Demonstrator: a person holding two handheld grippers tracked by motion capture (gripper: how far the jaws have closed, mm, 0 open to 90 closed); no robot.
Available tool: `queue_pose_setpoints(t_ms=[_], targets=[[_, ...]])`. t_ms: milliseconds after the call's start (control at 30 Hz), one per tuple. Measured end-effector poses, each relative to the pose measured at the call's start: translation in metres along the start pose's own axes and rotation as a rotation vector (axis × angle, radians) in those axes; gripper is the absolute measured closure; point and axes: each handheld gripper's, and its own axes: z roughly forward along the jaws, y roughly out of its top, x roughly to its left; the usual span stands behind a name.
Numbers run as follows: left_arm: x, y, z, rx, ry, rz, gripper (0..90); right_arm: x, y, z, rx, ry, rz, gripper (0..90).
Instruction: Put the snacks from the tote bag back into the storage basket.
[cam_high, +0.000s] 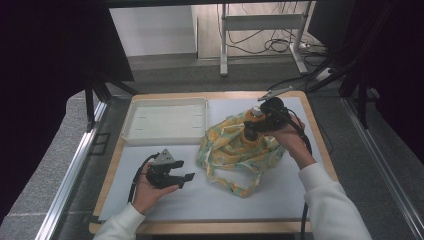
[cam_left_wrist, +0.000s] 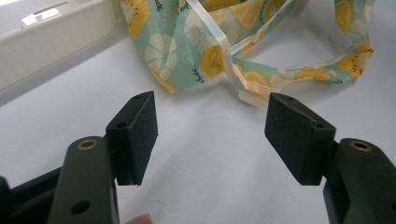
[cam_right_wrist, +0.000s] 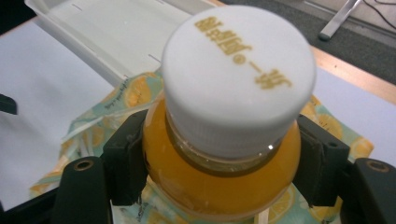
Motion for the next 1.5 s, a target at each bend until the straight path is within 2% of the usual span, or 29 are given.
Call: queue_pose_setpoints(t_ms=[133,333,733,1233,1500], targets=[[0.0,0.0,0.001,0.005,-0.001,-0.003,35.1,0.005,0.008,-0.012,-0.016,-0.002,-0.014,29.8],[0.001,-0.001,0.002,-0.001,0.003,-0.006,35.2,0.011,0.019,-0.018,-0.034,0.01,-0.03,29.9],[0.001,-0.001,0.002,0.009,0.005,0.006,35.3,0.026,0.043,-0.019,-0.053,0.029,-0.071,29.9],[0.001,-0.001,0.003,0.016,0.002,0.008,35.3,0.04,0.058,-0.016,-0.071,0.06,-0.073,29.9],[-0.001,0.0,0.002,0.017,0.015,0.028,35.3,0.045,0.065,-0.011,-0.075,0.074,-0.092,29.8]])
